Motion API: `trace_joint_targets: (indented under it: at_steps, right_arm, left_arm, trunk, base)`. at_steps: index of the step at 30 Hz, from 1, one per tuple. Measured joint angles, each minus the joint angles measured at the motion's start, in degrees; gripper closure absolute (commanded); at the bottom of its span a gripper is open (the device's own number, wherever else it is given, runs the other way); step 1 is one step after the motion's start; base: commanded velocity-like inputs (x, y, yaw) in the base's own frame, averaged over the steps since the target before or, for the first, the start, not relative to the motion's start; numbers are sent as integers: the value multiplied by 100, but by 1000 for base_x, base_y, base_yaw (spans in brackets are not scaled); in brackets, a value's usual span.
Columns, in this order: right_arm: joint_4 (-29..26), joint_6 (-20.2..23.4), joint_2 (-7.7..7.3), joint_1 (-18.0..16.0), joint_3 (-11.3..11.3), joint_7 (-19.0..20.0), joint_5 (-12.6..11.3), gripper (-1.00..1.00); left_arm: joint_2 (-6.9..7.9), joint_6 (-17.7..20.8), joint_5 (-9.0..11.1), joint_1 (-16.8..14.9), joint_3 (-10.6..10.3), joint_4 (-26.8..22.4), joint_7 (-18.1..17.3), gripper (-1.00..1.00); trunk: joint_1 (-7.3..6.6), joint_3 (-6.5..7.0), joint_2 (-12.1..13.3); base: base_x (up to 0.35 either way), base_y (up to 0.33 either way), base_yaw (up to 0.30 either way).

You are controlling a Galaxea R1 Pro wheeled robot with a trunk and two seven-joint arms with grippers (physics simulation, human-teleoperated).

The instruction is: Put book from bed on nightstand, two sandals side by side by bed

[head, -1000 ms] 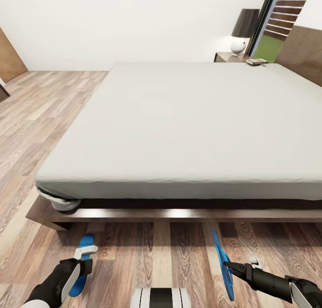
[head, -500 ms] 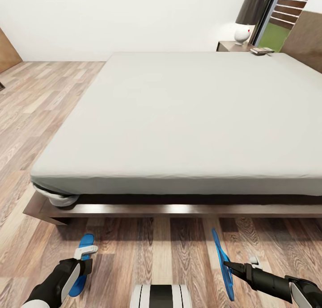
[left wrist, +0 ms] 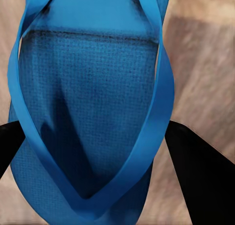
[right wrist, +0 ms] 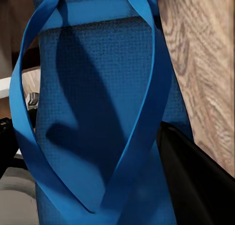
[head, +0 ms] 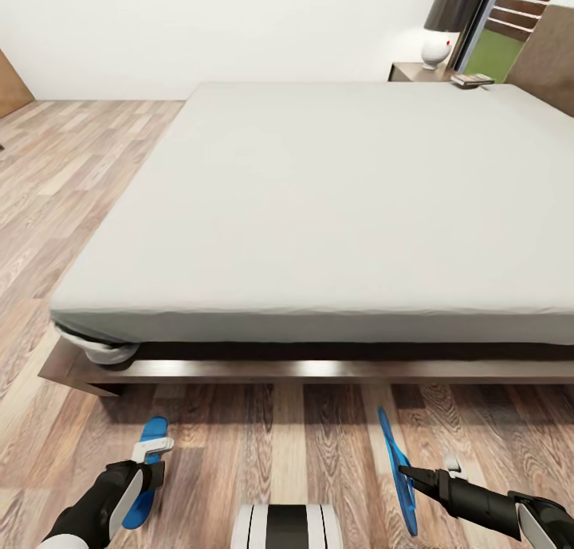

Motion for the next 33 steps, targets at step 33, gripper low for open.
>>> trace_joint_targets:
  at_steps: [33]
  right_arm:
    - [1,-1,0,-1,6,0,-5,100]
  left_arm:
    - [7,-759,16,8,2,6,5,100]
  trunk:
    - [43,-378,-23]
  base:
    - [0,0,0]
